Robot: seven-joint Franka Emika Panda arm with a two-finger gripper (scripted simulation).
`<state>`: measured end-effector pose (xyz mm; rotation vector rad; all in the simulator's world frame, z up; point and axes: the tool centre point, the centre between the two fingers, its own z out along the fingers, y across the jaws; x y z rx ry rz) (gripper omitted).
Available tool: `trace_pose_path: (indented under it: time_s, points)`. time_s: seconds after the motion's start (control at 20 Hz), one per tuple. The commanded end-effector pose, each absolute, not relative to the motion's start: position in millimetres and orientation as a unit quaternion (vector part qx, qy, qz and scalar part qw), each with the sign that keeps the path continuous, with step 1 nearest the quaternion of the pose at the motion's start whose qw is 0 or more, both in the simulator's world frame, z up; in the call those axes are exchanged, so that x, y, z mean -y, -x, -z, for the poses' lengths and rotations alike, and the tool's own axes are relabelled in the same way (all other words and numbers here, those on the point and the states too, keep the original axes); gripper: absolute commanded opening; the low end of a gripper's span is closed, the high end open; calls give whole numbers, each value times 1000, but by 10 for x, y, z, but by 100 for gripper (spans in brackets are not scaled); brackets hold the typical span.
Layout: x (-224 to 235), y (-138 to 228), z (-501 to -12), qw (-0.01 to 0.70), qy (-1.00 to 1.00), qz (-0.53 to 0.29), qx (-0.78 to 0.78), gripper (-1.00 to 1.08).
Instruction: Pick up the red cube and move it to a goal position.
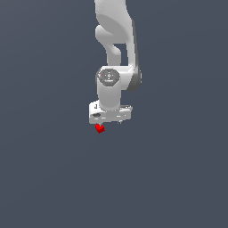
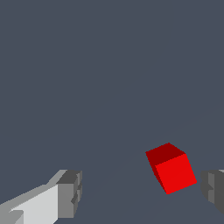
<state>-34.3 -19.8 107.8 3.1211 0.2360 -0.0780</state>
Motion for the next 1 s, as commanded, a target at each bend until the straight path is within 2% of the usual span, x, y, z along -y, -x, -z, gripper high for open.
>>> trace_pose_path:
  time_s: [0.0, 0.95]
  points:
    - [273, 399, -967, 5, -995, 22, -101, 100]
    - [785, 588, -261, 0, -966, 1, -257, 100]
